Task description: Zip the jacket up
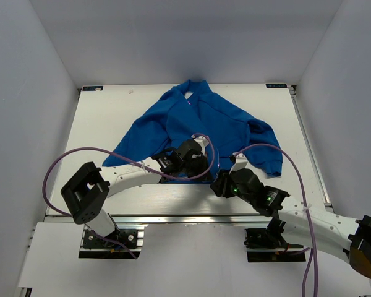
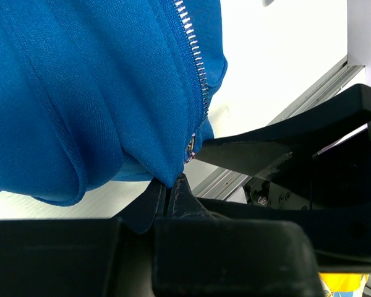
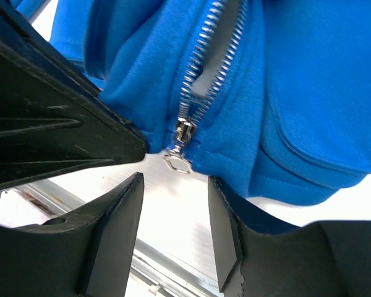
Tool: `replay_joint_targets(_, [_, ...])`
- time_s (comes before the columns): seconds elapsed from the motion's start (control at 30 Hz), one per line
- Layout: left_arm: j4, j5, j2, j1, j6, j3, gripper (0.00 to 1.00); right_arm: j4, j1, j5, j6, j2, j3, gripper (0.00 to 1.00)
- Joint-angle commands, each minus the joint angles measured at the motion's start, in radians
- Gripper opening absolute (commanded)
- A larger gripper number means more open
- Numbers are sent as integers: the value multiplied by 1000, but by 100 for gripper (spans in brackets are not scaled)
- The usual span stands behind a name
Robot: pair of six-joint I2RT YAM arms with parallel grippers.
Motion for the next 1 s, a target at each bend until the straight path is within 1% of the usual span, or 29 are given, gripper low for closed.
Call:
replay_joint_targets(0.0, [-5, 25, -60, -7, -5, 22, 0, 26, 7, 52, 23, -23, -16, 52])
replay_joint_targets(0.13, [-5, 26, -62, -7, -5, 24, 0, 34, 6, 60, 12, -3, -12, 53])
replay_joint_targets(0.4, [-14, 32, -57, -7, 0, 25, 0, 156, 7, 40, -39, 32, -15, 54])
replay_joint_targets(0.6, [-6, 28, -71, -7, 1, 19, 0, 199, 7, 92, -23, 29, -27, 51])
replay_joint_targets(0.7, [-11, 23, -71, -7, 1, 17, 0, 210, 7, 102, -16, 36, -27, 46])
replay_joint_targets(0.73, [-11, 22, -71, -8, 1, 17, 0, 210, 7, 106, -13, 36, -25, 41])
replay_joint_targets(0.8, [-14, 22, -71, -7, 1, 19, 0, 209, 7, 108, -11, 29, -29, 36])
replay_joint_targets(0.83, [-11, 22, -71, -7, 1, 19, 0, 207, 6, 109, -6, 20, -29, 30])
replay_joint_targets(0.9, [-14, 19, -71, -7, 3, 19, 0, 192, 7, 105, -5, 9, -26, 27])
replay_joint_targets(0.97, [-14, 19, -65, -7, 1, 19, 0, 181, 7, 99, -2, -12, -21, 20])
